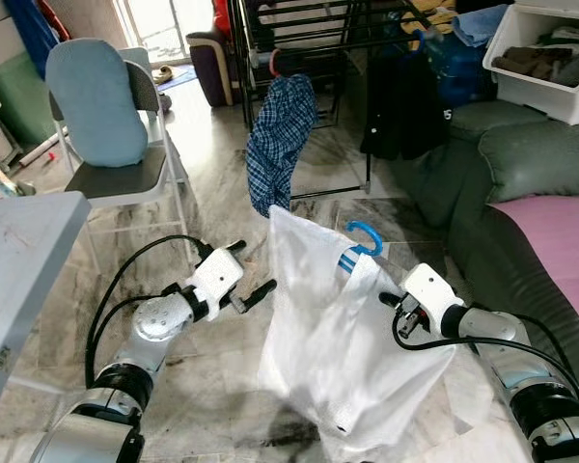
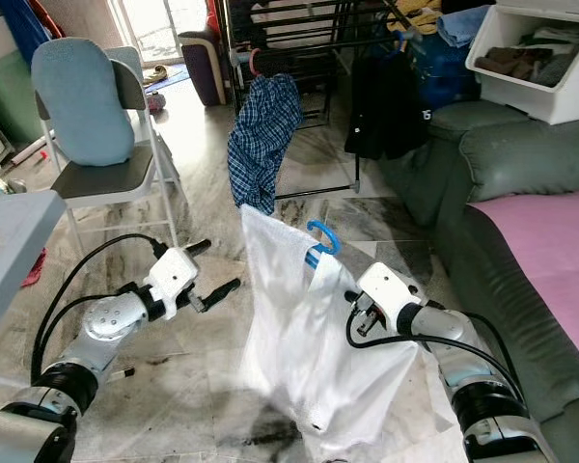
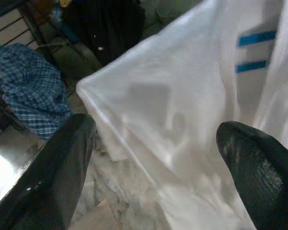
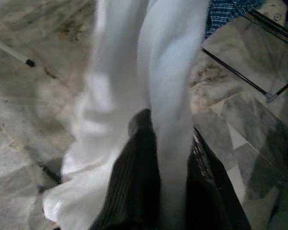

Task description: Hang hanger

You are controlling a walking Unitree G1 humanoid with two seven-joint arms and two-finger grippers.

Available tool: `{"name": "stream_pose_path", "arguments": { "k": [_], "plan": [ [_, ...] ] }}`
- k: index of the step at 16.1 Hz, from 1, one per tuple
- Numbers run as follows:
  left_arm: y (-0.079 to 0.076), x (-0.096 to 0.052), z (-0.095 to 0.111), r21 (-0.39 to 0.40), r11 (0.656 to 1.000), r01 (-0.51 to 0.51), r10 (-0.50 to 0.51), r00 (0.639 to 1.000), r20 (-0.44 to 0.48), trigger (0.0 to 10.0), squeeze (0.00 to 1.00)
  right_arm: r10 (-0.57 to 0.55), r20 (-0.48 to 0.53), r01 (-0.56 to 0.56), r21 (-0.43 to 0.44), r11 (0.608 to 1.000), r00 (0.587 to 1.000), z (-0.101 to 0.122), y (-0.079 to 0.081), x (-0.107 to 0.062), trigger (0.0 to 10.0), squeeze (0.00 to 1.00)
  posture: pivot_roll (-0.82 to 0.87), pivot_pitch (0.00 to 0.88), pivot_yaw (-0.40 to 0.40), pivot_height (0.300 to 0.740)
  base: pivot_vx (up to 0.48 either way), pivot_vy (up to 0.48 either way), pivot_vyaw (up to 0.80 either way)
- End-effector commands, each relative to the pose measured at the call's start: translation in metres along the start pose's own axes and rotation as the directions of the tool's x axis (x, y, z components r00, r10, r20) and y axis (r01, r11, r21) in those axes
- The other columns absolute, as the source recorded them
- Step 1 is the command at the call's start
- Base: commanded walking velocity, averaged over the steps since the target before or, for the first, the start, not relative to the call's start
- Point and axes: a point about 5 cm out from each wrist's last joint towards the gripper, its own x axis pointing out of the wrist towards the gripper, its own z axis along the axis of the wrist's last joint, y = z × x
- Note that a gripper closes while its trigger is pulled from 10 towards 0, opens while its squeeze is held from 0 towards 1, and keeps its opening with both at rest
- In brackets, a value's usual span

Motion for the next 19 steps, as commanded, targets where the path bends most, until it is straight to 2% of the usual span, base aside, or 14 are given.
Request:
{"name": "stream_pose_path", "arguments": {
  "k": [1, 3, 4, 5, 6, 8, 9, 10, 12, 13, 14, 15, 17, 19],
  "plan": [
    [0.008, 0.0, 0.003, -0.031, 0.996, -0.078, 0.078, 0.997, 0.005, 10.0, 1.0, -0.077, 0.032, 0.076, 0.008, 0.997, 0.997, 0.012, -0.01, 0.0, 0.0, 0.0, -0.19, 0.0, 0.056, 0.74, 0.0, 0.0, 0.0],
    [0.016, -0.004, -0.002, -0.146, 0.944, -0.297, 0.298, 0.954, -0.011, 10.0, 1.0, -0.188, 0.017, 0.185, 0.117, 0.976, 0.982, 0.01, -0.01, -0.001, 0.0, 0.0, -0.19, 0.0, 0.054, 0.74, 0.0, 0.0, 0.0],
    [0.02, -0.009, -0.007, -0.206, 0.9, -0.384, 0.385, 0.922, -0.039, 10.0, 1.0, -0.239, 0.031, 0.229, 0.189, 0.955, 0.971, 0.011, -0.009, 0.0, 0.0, 0.0, -0.19, 0.0, 0.055, 0.74, 0.0, 0.0, 0.0],
    [0.021, -0.012, -0.01, -0.234, 0.874, -0.425, 0.425, 0.904, -0.054, 10.0, 1.0, -0.263, 0.038, 0.249, 0.218, 0.944, 0.964, 0.011, -0.009, 0.0, 0.0, 0.0, -0.19, 0.0, 0.054, 0.74, 0.0, 0.0, 0.0],
    [0.024, -0.018, -0.016, -0.299, 0.816, -0.495, 0.493, 0.865, -0.088, 10.0, 1.0, -0.318, 0.041, 0.293, 0.293, 0.91, 0.947, 0.011, -0.007, -0.001, 10.0, 0.0, -0.19, 0.0, 0.055, 0.74, 0.0, 0.0, 0.0],
    [0.026, -0.029, -0.023, -0.344, 0.742, -0.576, 0.566, 0.812, -0.139, 10.0, 1.0, -0.398, 0.045, 0.348, 0.403, 0.846, 0.916, 0.013, -0.002, -0.002, 10.0, 0.0, -0.18, 0.0, 0.054, 0.74, 0.0, 0.0, 0.0],
    [0.024, -0.035, -0.026, -0.334, 0.733, -0.593, 0.579, 0.801, -0.152, 10.0, 0.8, -0.443, 0.036, 0.374, 0.479, 0.794, 0.896, 0.012, 0.001, -0.002, 10.0, 0.0, -0.18, 0.0, 0.052, 0.74, 0.0, 0.0, 0.0],
    [0.021, -0.043, -0.031, -0.333, 0.728, -0.6, 0.582, 0.797, -0.164, 10.0, 0.0, -0.485, 0.027, 0.407, 0.506, 0.761, 0.874, 0.012, 0.004, -0.003, 10.0, 0.0, -0.17, 0.0, 0.048, 0.74, 0.0, 0.0, 0.0],
    [0.01, -0.06, -0.045, -0.302, 0.723, -0.621, 0.583, 0.783, -0.215, 10.0, 0.0, -0.481, 0.049, 0.389, 0.518, 0.762, 0.876, 0.007, 0.019, -0.003, 10.0, 0.0, -0.15, 0.0, 0.043, 0.74, 0.0, 0.0, 0.0],
    [0.005, -0.067, -0.049, -0.301, 0.71, -0.636, 0.589, 0.771, -0.241, 10.0, 0.0, -0.479, 0.047, 0.402, 0.475, 0.783, 0.877, 0.004, 0.029, -0.005, 10.0, 0.0, -0.14, 0.0, 0.039, 0.74, 0.0, 0.0, 0.0],
    [0.003, -0.068, -0.05, -0.296, 0.712, -0.636, 0.588, 0.771, -0.244, 10.0, 0.0, -0.483, 0.035, 0.413, 0.467, 0.782, 0.875, 0.001, 0.031, -0.006, 10.0, 0.0, -0.14, 0.0, 0.037, 0.74, 0.0, 0.0, 0.0],
    [0.002, -0.07, -0.052, -0.303, 0.697, -0.65, 0.596, 0.76, -0.26, 10.0, 0.0, -0.457, 0.026, 0.38, 0.515, 0.768, 0.889, 0.0, 0.035, -0.008, 10.0, 0.0, -0.14, 0.0, 0.03, 0.74, 0.0, 0.0, 0.0],
    [0.002, -0.071, -0.051, -0.274, 0.697, -0.663, 0.608, 0.748, -0.266, 10.0, 0.0, -0.436, 0.041, 0.333, 0.582, 0.742, 0.899, 0.001, 0.038, -0.008, 10.0, 0.0, -0.14, 0.0, 0.026, 0.74, 0.0, 0.0, 0.0],
    [0.005, -0.063, -0.047, -0.319, 0.659, -0.681, 0.627, 0.732, -0.267, 10.0, 0.0, -0.424, 0.05, 0.327, 0.556, 0.764, 0.905, 0.003, 0.039, -0.005, 10.0, 0.0, -0.14, 0.0, 0.023, 0.74, 0.0, 0.0, 0.0]
  ]
}}
